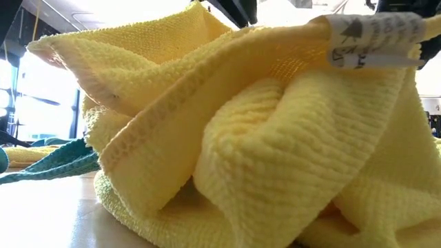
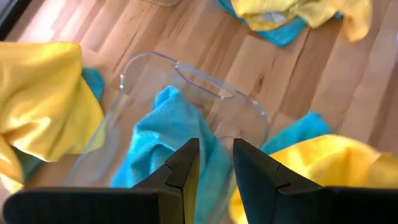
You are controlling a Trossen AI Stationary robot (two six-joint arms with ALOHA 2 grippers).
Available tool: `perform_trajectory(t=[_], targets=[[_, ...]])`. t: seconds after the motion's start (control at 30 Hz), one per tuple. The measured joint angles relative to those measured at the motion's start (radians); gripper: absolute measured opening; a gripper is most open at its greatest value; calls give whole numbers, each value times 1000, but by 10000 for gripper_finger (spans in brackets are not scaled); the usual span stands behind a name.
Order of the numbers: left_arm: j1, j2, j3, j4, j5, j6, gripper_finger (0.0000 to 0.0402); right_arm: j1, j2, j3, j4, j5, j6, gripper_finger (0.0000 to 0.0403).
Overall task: Sort microfiber towel by color & place in baskets
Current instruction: Put the yellow towel into the top transparent bin
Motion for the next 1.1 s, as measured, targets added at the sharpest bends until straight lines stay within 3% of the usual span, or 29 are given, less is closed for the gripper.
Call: perform_trajectory(t=[0.23,0.47,0.6,0.87,1.1], targets=[[29,-9,0,-36,34,177,87,25,102,89,-59,6,110,0],[69,-23,-54,-24,104,361,87,117,227,161,-161,7,339,0],[90,-114,-222,60,138,400,87,172,278,182,-171,7,469,0],[100,-472,-690,416,175,377,87,224,345,185,-193,7,628,0],[90,-704,-922,545,175,332,87,195,385,185,-275,-35,653,6]])
